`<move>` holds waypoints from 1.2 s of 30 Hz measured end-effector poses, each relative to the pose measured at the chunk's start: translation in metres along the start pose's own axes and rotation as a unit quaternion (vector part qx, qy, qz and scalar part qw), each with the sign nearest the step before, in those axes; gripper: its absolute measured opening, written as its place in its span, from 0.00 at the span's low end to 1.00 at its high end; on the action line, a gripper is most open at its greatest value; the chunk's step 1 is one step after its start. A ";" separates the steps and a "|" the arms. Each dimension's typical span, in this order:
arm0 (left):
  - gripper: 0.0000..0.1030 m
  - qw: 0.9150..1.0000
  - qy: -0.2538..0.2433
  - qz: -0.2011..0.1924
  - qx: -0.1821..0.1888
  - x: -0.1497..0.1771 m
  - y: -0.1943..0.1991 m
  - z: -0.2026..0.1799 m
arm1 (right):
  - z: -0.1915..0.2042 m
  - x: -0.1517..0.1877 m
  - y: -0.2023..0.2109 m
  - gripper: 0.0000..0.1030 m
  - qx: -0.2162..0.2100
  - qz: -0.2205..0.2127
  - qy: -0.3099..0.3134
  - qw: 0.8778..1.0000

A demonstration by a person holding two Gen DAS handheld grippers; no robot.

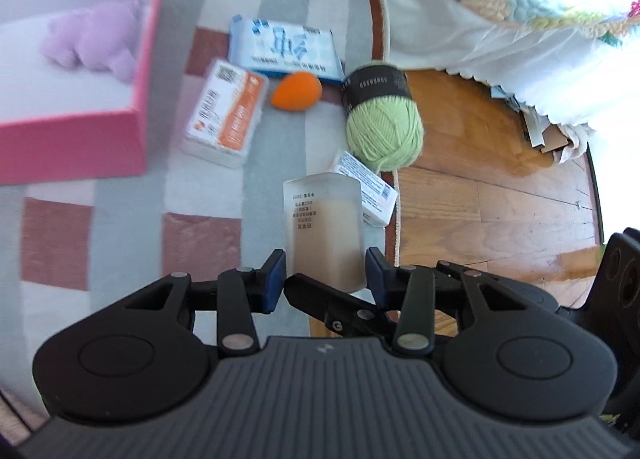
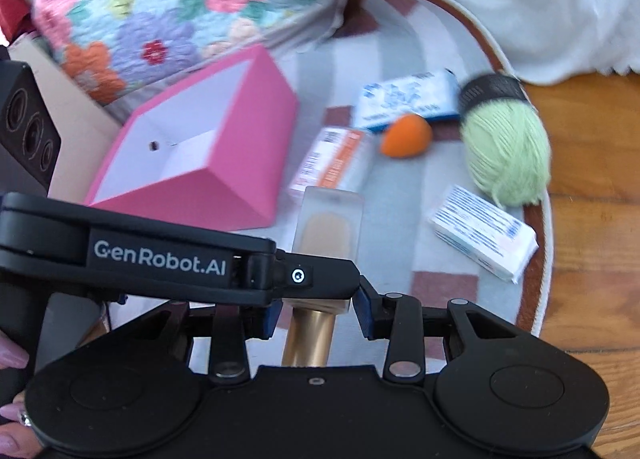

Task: Organize objects
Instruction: 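Lift the lipstick tube with the left tool toward the pink box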

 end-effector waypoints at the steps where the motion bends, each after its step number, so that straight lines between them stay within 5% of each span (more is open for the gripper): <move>1: 0.40 1.000 0.001 -0.004 -0.006 -0.001 0.008 0.003 | 0.007 -0.002 0.002 0.42 -0.004 0.004 0.007 1.000; 14: 0.40 0.995 0.054 -0.087 -0.020 -0.022 0.113 0.057 | 0.112 -0.040 0.008 0.42 -0.047 0.023 0.106 0.993; 23: 0.40 0.985 0.065 -0.151 -0.054 -0.078 0.177 0.113 | 0.195 -0.089 -0.012 0.42 -0.067 0.006 0.164 0.984; 28: 0.40 0.983 0.061 -0.162 -0.066 -0.120 0.177 0.147 | 0.225 -0.123 -0.041 0.42 -0.080 -0.002 0.162 0.984; 36: 0.40 0.985 0.073 -0.129 -0.090 -0.159 0.120 0.210 | 0.224 -0.152 -0.121 0.42 -0.082 0.021 0.128 0.988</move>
Point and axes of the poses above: each gripper's, at about its wrist camera, not at the fingertips, and y roughly against the way its jaws point, z to its left, x to its underside, the point moved 9 cm from there along -y, roughly the way its jaws point, and after that the axes turned 4 degrees about -x, right-handed, at the moved point
